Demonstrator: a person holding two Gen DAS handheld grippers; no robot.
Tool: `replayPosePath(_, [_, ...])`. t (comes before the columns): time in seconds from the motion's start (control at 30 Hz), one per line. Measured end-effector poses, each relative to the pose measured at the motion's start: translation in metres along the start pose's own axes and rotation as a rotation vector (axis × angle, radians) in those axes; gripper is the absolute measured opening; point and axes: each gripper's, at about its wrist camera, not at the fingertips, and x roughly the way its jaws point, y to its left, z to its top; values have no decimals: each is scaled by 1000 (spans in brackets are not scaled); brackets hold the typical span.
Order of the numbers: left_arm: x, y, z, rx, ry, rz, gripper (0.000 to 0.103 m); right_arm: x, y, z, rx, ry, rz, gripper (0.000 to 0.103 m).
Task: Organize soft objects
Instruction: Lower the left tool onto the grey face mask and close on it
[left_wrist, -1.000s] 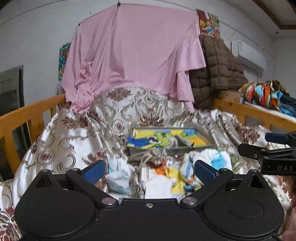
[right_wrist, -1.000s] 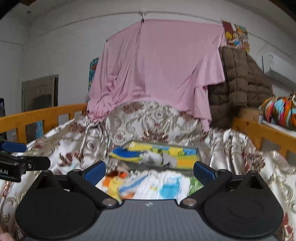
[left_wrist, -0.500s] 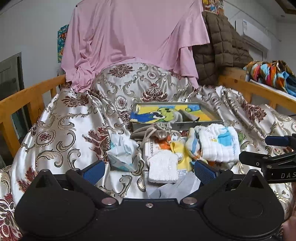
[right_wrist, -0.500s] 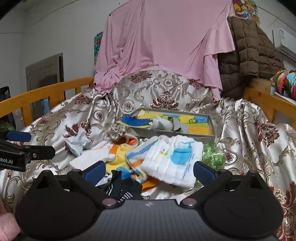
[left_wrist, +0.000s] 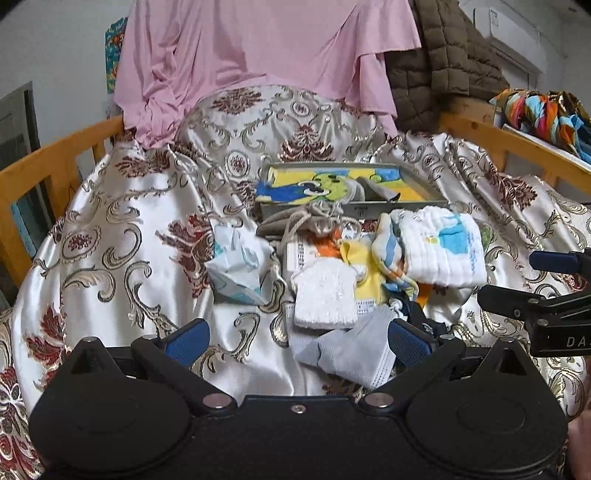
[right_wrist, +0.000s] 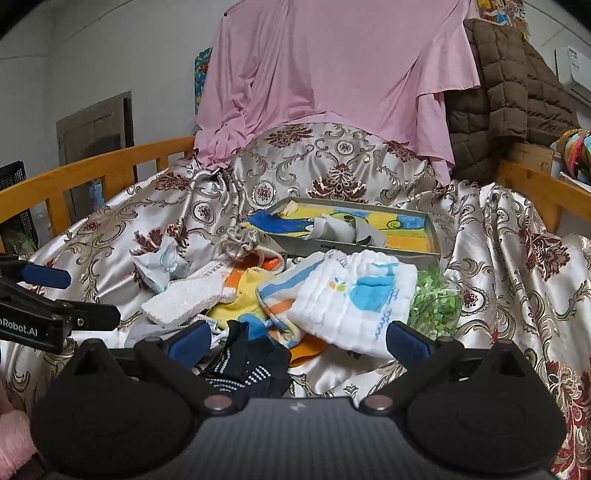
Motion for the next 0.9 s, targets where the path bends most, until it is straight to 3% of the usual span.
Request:
replayPosePath(0.33, [9,0,0,1,75,-10,102,10,2,-2,-33,61,15,103])
replayPosePath(0.6, [26,12,0,-74,174,-91,102,29,7,-6,-156,156,99,103])
replayPosePath(0.9, [51,11,-1,-82,253,-185,102,53,16,-15,-276,235,197,103])
